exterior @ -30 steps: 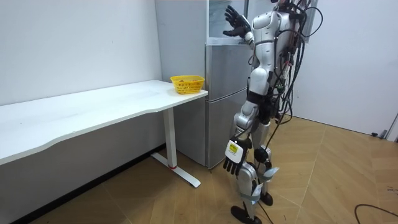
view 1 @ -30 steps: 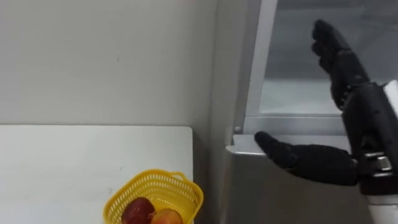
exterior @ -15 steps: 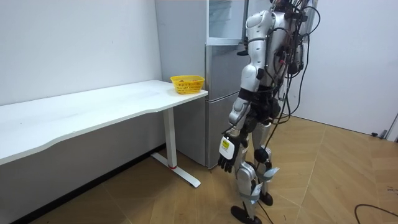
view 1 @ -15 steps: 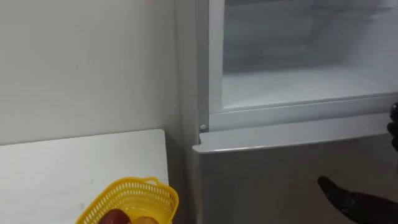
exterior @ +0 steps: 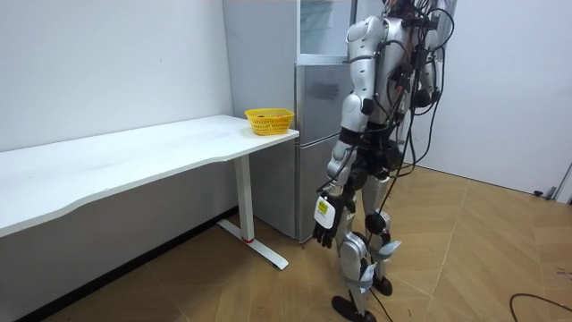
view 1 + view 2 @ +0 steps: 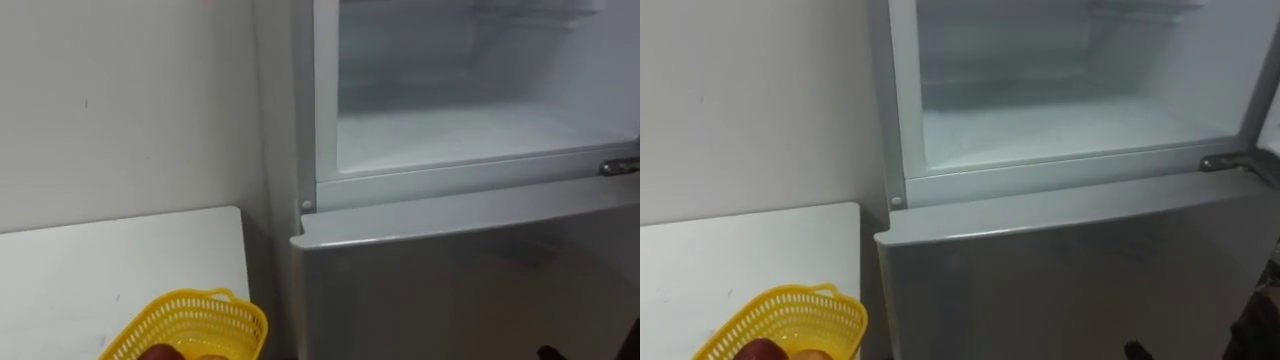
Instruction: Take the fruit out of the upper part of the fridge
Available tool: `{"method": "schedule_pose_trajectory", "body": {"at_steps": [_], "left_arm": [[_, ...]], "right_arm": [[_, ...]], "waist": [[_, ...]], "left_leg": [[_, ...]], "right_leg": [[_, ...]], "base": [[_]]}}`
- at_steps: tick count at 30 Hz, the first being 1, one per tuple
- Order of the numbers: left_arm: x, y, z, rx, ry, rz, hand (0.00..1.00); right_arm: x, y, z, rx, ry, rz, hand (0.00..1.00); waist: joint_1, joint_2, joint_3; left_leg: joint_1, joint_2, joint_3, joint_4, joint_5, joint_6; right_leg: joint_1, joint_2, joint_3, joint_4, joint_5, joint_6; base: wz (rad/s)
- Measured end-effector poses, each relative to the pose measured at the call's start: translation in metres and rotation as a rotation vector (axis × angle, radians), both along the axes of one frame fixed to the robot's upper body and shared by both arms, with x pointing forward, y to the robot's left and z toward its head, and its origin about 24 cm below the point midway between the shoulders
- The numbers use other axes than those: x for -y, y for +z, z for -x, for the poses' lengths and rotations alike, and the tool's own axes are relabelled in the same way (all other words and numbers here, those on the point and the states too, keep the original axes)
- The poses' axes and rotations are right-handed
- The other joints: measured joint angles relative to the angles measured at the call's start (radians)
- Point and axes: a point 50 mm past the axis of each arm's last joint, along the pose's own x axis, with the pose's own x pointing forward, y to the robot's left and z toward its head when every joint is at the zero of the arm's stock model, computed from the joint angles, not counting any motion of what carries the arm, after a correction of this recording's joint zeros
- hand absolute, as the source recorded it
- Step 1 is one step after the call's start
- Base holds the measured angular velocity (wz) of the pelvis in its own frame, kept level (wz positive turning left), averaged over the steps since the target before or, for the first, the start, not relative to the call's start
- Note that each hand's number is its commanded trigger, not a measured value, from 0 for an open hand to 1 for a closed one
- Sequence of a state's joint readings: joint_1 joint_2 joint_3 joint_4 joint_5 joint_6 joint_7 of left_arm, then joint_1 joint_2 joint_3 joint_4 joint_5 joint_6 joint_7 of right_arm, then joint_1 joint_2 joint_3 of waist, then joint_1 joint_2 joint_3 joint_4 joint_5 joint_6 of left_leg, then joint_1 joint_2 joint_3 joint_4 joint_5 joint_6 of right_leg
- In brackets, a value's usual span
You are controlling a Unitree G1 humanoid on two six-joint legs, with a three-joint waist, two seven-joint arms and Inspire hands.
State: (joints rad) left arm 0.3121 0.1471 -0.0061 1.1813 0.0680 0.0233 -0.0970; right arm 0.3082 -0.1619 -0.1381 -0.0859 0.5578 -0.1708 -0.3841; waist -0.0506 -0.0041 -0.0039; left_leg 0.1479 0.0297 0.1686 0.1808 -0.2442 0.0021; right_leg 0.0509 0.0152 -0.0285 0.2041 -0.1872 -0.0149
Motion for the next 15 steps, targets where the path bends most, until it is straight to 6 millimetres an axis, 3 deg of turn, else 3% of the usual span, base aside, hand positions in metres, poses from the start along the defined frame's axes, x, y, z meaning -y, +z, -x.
{"method": "schedule_pose_trajectory", "body": {"at_steps": [5,8,15], "left_arm": [[-0.001,0.001,-0.001,0.015,0.003,-0.007,0.0],[-0.004,0.001,0.0,0.016,0.035,-0.013,0.0],[-0.012,0.005,0.006,0.034,0.099,-0.042,0.0]], "right_arm": [[0.008,-0.008,0.004,0.023,-0.09,-0.227,0.0],[0.023,-0.008,0.01,0.073,-0.179,-0.369,0.0],[0.057,0.0,0.024,0.225,-0.371,-0.59,0.0]], "waist": [[-0.024,0.006,0.0013],[-0.03,0.003,0.001],[-0.035,-0.023,-0.0004]], "left_leg": [[-0.001,0.001,0.001,0.0,0.0,0.0],[-0.002,0.001,0.0,0.0,0.0,0.0],[-0.001,0.001,0.008,0.002,0.0,0.0]], "right_leg": [[-0.001,0.0,-0.003,0.0,0.0,0.0],[0.0,0.0,-0.003,0.0,0.0,0.0],[-0.001,0.0,-0.002,0.002,-0.001,0.0]], "base": [[0.01],[0.0],[0.0]]}}
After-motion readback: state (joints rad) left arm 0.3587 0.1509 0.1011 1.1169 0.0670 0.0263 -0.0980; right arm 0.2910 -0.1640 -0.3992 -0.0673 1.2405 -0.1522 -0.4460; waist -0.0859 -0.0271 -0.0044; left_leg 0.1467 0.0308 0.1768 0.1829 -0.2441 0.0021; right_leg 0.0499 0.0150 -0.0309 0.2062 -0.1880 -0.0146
